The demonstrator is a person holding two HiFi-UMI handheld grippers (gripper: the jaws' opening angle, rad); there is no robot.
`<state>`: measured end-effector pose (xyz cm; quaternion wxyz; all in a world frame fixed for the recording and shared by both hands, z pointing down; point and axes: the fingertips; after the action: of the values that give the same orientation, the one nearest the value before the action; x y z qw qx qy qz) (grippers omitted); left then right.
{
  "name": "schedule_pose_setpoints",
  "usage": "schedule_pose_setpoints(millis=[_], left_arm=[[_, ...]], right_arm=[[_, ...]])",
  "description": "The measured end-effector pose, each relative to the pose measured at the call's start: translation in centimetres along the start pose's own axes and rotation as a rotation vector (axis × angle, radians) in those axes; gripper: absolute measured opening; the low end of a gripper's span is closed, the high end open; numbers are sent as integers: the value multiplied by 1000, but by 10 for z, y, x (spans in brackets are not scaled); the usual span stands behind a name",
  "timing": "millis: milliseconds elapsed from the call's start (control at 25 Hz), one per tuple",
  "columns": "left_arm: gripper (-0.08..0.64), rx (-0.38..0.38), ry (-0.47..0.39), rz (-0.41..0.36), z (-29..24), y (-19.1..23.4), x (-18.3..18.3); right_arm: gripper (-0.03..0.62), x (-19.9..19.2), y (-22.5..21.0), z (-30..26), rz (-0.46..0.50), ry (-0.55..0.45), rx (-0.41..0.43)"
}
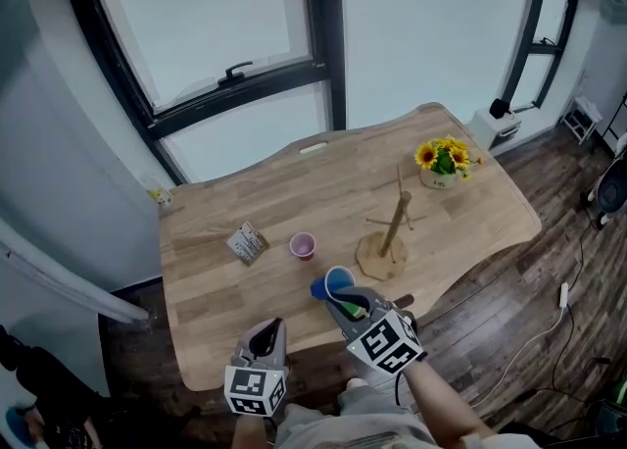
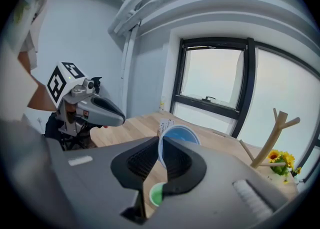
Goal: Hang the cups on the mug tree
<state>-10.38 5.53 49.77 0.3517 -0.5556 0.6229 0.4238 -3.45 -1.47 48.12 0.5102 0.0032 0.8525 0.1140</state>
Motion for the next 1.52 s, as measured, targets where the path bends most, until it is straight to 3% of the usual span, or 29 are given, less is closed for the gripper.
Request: schedule_pose_setpoints(millis=[320,760,1160,1520], left_arm=[[5,23,-35,27,-16,-16,4],[5,-93,1,-1,-58,-27,12],[5,-166,57,-26,-95,7,20],[5,-223,92,-59,-120,22,26]], right_arm=[[28,14,-31,5,-57,-106,-12],[28,10,-74,-9,-249,-216,-51],[28,4,-125,-33,-480,-308,-118],[28,-5,-153,-33,-599,-351,-185]])
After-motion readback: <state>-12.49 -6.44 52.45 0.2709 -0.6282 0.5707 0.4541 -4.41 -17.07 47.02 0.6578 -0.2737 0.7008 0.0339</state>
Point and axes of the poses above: the fingertips, and each gripper's own axes: z backward along the fingers, y to its left, x out of its top, and after that the axes turned 5 degrees about z, right-handed
